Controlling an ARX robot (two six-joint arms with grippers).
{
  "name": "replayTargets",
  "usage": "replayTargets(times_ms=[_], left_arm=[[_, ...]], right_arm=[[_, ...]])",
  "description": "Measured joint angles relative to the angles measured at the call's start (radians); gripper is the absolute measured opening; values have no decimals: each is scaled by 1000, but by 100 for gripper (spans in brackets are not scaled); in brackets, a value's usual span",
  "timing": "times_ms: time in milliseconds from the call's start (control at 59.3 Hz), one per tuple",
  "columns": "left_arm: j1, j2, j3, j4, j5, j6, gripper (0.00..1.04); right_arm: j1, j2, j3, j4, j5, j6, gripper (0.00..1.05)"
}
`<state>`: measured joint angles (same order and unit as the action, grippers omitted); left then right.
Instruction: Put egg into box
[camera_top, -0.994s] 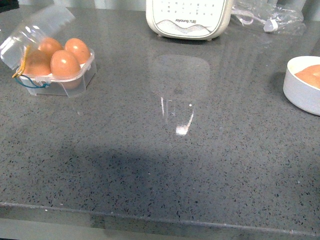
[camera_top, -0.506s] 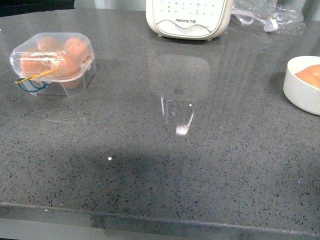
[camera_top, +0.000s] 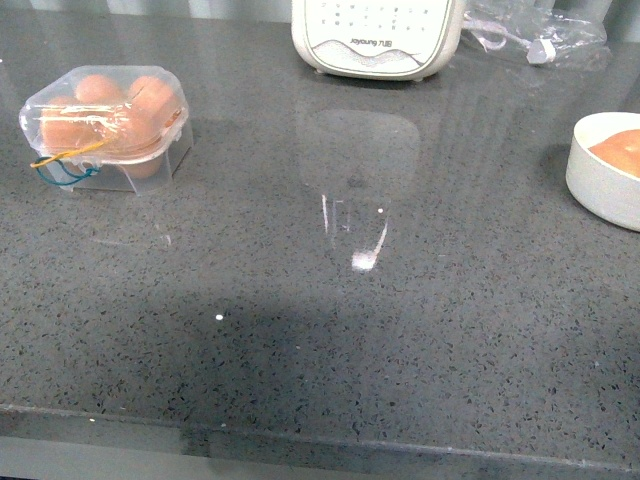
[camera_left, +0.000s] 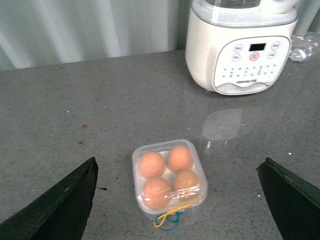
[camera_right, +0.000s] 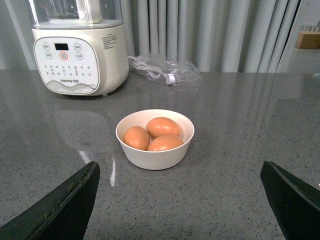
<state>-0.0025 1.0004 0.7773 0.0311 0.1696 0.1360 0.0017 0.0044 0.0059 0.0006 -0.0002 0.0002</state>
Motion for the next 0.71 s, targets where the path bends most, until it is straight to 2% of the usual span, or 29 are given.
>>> replayTargets(times_ms=[337,556,607,657,708], left_arm=[[182,-65,-43,19,62,45,98],[244,-64,-59,41,88,70,98],[246,-68,-89,114,80,38,92],[244,-96,-175,254,65,-46,80],[233,-134,-246,309,51,-84,69]], right_arm=[[0,0,0,0,0,0,97],[0,0,0,0,0,0,97],[0,0,0,0,0,0,97],[0,0,0,0,0,0,97],[0,0,0,0,0,0,97]])
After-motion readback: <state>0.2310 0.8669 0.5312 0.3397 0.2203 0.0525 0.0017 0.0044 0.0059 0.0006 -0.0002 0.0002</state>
